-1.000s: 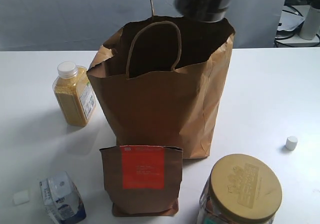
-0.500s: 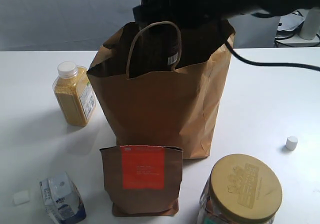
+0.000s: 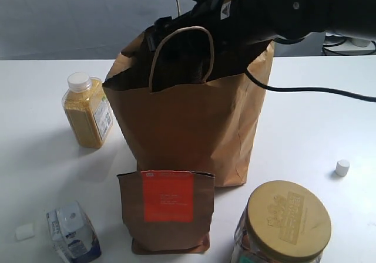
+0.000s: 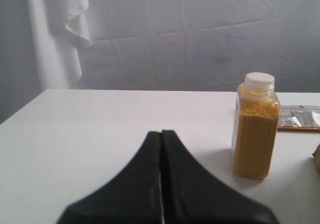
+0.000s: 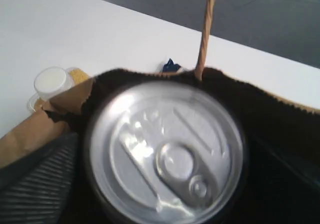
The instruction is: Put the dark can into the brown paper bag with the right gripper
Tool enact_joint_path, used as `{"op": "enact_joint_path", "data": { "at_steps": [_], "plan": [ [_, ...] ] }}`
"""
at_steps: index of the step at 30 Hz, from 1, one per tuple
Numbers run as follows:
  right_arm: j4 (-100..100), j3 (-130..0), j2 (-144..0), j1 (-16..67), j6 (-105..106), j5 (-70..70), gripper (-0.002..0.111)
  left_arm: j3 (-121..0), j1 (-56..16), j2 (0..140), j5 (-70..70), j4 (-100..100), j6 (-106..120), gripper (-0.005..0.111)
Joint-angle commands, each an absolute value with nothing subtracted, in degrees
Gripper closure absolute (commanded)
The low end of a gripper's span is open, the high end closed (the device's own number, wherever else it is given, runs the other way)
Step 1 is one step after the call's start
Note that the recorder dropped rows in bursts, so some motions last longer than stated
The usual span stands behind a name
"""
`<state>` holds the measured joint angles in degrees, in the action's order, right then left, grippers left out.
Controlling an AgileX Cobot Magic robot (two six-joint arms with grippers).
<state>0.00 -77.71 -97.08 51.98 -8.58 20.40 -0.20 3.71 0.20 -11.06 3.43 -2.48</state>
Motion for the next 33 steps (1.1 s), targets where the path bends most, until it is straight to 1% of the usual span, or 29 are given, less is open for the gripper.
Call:
{"op": "enact_joint_path", "data": {
  "at_steps": [1, 6, 7, 8, 10, 11, 12, 13, 15, 17, 18, 19, 21, 24, 33],
  "plan": [
    [0.00, -78.04, -96.26, 53.29, -9.36, 19.95, 0.013, 0.00, 3.40, 0.00, -10.38, 3.58, -2.61, 0.107],
    [0.00, -78.04, -95.36, 53.93, -9.47, 21.49, 0.014, 0.00, 3.40, 0.00, -10.38, 3.58, -2.61, 0.107],
    [0.00, -78.04, -94.79, 54.29, -9.61, 22.33, 0.015, 0.00, 3.40, 0.00, -10.38, 3.58, -2.61, 0.107],
    [0.66, -78.14, -94.16, 54.56, -10.25, 23.63, 0.018, 0.00, 3.40, 0.00, -10.38, 3.58, -2.61, 0.107],
    [0.66, -78.14, -90.48, 54.73, -12.10, 25.46, 0.038, 0.00, 3.40, 0.00, -10.38, 3.58, -2.61, 0.107],
    [0.66, -78.14, -87.78, 54.73, -12.08, 26.13, 0.055, 0.00, 3.40, 0.00, -10.38, 3.58, -2.61, 0.107],
    [0.66, -78.14, -86.14, 54.39, -12.08, 26.49, 0.064, 0.00, 3.40, 0.00, -10.38, 3.58, -2.61, 0.107],
    [-0.46, -78.14, -83.07, 53.45, -12.47, 27.63, 0.088, 0.00, 3.40, 0.00, -10.38, 3.58, -2.61, 0.107],
    [-5.06, -78.14, -78.41, 53.19, -12.78, 30.22, 0.108, 0.00, 3.40, 0.00, -10.38, 3.58, -2.61, 0.107],
    [-12.58, -77.11, -73.00, 53.19, -15.65, 32.80, 0.108, 0.00, 3.40, 0.00, -10.38, 3.58, -2.61, 0.107],
    [-16.36, -74.58, -68.88, 53.08, -17.98, 32.81, 0.108, 0.00, 3.40, 0.00, -10.38, 3.58, -2.61, 0.107],
    [-16.79, -72.93, -66.44, 52.71, -18.40, 32.30, 0.108, 0.00, 3.40, 0.00, -10.38, 3.58, -2.61, 0.107],
    [-15.36, -67.47, -59.13, 49.31, -18.40, 31.08, 0.108, 0.00, 3.40, 0.00, -10.38, 3.58, -2.61, 0.107],
    [-13.05, -56.42, -48.64, 40.69, -17.44, 27.18, 0.108, 0.00, 3.40, 0.00, -10.38, 3.58, -2.61, 0.107],
    [-10.75, -38.05, -33.27, 27.36, -12.20, 19.59, 0.108, 0.00, 3.40, 0.00, -10.38, 3.58, -2.61, 0.107]
  ]
}}
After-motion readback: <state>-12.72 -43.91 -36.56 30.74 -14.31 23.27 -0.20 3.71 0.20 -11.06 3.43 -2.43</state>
